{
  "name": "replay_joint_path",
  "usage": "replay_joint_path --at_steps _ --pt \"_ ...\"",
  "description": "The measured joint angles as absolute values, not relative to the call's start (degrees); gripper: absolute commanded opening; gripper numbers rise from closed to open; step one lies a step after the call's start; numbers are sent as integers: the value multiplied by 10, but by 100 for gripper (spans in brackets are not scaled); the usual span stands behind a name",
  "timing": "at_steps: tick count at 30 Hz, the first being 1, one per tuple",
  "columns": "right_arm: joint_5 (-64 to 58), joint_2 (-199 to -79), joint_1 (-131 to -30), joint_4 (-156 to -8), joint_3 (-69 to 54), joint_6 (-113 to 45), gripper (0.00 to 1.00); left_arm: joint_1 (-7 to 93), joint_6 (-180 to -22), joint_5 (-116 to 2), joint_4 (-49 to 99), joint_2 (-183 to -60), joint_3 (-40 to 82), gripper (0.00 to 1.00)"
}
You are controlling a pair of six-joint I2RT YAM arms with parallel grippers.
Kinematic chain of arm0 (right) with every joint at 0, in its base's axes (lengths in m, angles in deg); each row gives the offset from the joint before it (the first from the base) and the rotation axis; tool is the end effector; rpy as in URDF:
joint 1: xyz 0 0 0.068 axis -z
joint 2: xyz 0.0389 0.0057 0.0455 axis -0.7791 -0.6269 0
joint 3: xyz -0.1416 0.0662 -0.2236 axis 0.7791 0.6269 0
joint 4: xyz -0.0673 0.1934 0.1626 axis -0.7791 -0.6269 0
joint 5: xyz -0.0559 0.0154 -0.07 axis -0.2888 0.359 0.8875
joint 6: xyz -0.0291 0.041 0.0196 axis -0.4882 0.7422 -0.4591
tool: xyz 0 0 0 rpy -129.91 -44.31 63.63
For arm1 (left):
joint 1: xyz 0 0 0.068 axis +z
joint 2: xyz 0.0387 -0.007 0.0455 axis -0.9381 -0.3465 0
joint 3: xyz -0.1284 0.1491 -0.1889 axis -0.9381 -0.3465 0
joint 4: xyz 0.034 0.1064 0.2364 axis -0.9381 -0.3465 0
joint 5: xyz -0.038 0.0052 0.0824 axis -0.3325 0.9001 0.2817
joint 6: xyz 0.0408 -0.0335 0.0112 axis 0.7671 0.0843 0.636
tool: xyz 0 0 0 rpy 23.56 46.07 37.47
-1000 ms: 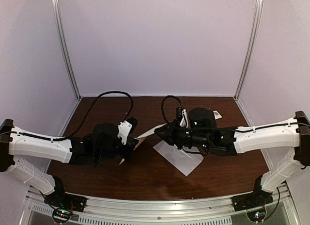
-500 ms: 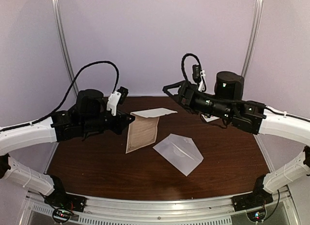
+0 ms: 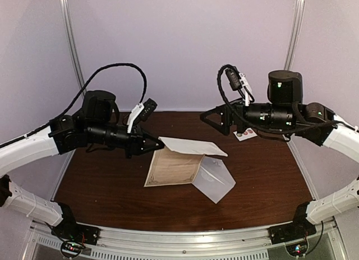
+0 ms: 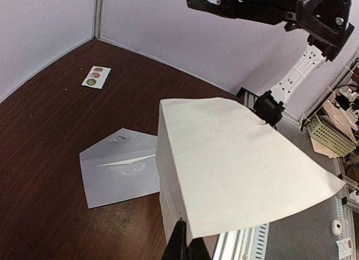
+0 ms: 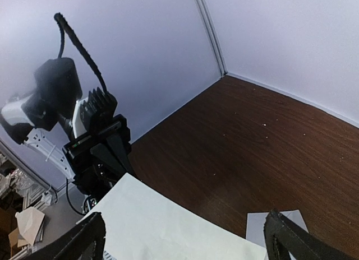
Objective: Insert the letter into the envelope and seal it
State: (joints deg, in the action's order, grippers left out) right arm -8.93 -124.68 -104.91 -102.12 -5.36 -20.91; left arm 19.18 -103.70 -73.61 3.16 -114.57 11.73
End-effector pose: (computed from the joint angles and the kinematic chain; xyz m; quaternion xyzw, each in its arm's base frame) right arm 0.1455 0.2126 0.4183 -0.2992 0.7266 0.4416 0.4330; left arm 0.1601 -0.2183 0.3463 0.3687 0.7502 -0.4321 0.3384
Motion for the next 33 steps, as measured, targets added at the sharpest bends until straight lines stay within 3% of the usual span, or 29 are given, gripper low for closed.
replay_joint_path --at_steps 15,29,33 --pt "-336 -1304 -1054 -1080 -71 -256 79 193 -971 -934 -54 -1161 188 0" --pt "-410 -1329 -1089 -1069 -46 -235 44 193 -955 -985 -72 -1181 201 0" --pt "-423 -1329 -1091 -1058 -44 -231 41 193 -955 -996 -74 -1184 209 0"
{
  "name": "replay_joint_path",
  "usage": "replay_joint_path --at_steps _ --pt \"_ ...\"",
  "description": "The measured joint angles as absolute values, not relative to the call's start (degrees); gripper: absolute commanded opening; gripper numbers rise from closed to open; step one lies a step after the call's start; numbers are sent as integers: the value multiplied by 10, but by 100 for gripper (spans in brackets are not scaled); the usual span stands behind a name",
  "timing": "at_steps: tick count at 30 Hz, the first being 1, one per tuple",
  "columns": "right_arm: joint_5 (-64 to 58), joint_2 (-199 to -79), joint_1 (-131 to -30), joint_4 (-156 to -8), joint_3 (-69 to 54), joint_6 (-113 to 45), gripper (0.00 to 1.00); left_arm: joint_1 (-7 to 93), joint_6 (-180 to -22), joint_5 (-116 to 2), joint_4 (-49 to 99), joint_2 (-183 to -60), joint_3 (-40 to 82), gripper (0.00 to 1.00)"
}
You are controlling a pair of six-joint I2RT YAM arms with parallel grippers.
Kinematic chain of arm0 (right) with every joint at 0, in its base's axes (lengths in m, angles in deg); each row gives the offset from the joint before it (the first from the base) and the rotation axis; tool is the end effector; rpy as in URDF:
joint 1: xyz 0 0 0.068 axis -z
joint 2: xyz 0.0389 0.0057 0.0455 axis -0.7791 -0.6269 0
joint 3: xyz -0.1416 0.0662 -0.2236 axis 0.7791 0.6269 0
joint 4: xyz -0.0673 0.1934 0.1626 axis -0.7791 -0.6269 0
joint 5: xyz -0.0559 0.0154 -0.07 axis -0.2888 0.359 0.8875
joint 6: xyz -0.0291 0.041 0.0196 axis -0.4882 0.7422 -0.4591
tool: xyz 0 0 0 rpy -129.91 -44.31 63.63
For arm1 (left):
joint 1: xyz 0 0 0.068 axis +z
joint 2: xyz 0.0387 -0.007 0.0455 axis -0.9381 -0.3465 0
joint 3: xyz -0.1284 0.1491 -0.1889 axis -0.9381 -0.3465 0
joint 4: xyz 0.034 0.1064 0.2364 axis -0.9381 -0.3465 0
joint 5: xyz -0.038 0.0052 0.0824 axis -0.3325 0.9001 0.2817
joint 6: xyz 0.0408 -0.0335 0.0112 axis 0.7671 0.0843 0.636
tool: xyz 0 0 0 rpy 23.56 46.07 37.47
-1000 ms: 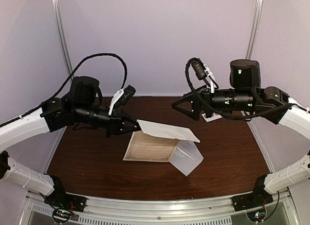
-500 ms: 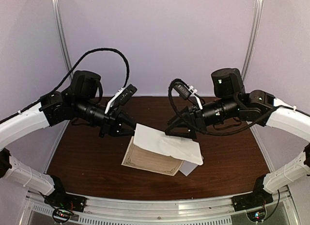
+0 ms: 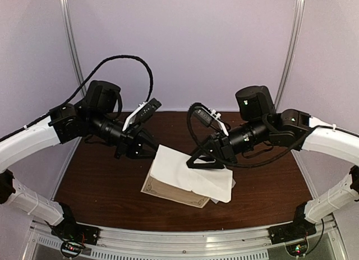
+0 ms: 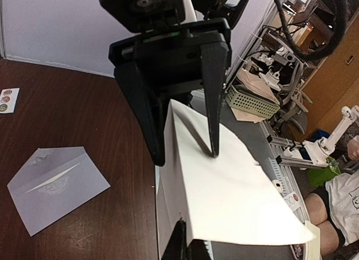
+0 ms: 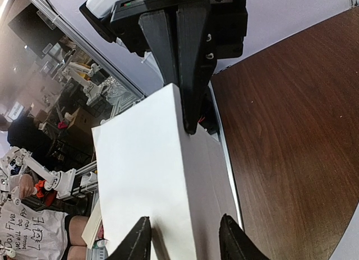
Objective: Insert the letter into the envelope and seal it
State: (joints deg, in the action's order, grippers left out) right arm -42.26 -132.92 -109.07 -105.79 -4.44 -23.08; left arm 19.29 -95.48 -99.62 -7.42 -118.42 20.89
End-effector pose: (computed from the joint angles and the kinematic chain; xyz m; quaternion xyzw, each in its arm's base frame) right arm 0.1303 0.2567 0.3739 -0.4655 0.6609 0.5632 0.1711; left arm 0.1505 -0.2256 0.3717 0.4941 0.6472 -0.5402 0.2124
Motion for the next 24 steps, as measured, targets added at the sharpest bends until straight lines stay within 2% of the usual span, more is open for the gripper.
replay_joint_path --at_steps 3,7,12,14,20,24 --pt "-430 -1329 -1091 -1049 -40 -226 38 193 -954 -1004 -75 -1184 214 0" --pt "-438 -1329 -1091 -1038 -30 -221 23 193 -953 -1013 -75 -1186 217 0" --pt "-445 -1329 -1093 -1026 -22 -213 0 193 -951 -1016 -76 -1193 217 0" --pt "-445 -1329 -1093 -1023 -22 -209 0 193 -951 -1016 -77 -1194 217 0" --pt "-424 -1326 -1093 -1023 -20 -210 0 193 -952 -985 -79 -1194 221 43" --pt "-378 -1315 -1092 -1026 -19 -210 0 202 -976 -926 -61 -1175 211 60"
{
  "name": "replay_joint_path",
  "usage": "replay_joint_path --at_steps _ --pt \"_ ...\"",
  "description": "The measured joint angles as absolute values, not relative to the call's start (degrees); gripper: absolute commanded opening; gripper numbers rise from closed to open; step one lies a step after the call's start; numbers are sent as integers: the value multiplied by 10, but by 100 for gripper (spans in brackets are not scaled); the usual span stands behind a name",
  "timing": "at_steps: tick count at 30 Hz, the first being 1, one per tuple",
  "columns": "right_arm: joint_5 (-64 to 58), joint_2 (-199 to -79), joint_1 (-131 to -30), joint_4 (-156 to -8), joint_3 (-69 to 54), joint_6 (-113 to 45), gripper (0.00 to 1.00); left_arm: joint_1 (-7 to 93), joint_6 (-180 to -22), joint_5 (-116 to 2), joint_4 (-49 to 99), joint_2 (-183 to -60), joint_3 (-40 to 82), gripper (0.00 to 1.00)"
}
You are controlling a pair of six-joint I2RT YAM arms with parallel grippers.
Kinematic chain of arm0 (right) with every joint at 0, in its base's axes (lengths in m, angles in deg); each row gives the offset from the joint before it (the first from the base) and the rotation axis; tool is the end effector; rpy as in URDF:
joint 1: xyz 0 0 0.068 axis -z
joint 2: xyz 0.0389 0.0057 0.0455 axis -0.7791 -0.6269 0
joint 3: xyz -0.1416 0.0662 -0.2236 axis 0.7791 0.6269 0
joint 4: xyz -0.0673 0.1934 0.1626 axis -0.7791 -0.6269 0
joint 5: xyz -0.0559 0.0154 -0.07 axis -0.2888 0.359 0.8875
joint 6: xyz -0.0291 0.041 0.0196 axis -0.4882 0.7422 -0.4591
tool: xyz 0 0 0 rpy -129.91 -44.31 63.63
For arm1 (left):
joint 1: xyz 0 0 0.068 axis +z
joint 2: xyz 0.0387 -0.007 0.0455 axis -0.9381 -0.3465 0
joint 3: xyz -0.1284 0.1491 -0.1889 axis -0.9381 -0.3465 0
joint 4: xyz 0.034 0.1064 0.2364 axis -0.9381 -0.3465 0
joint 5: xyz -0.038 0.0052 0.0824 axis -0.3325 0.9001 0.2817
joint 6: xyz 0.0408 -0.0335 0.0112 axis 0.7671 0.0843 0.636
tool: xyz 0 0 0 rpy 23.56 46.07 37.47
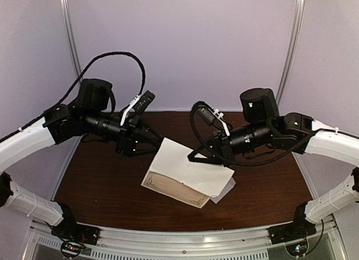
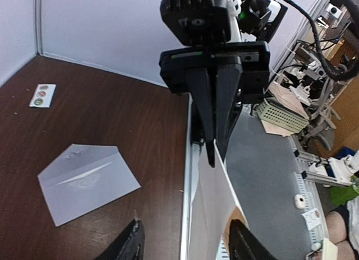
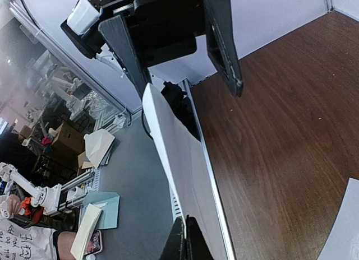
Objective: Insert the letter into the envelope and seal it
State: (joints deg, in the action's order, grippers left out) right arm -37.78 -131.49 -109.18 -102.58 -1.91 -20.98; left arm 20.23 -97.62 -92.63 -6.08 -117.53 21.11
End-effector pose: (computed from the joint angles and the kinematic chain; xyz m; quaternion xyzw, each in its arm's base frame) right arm 0.1304 0.2542 0.3698 -0.4426 0.6767 0.5537 0.1991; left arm 0.1563 -0.2211 0.3773 0.4616 0.6783 -0.5102 0.2577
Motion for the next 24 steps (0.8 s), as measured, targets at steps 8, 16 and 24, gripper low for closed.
replay_joint_path --at_steps 8,16,24 --pt "-286 -1247 -1067 -1001 32 -182 0 264 -1089 -783 52 -1052 103 77" --pt "-305 -1200 -1074 -863 69 -119 0 278 -1230 -646 120 -1067 37 77" --pt "-313 -1205 -1099 -754 69 -93 0 256 -1238 -724 208 -1105 13 78"
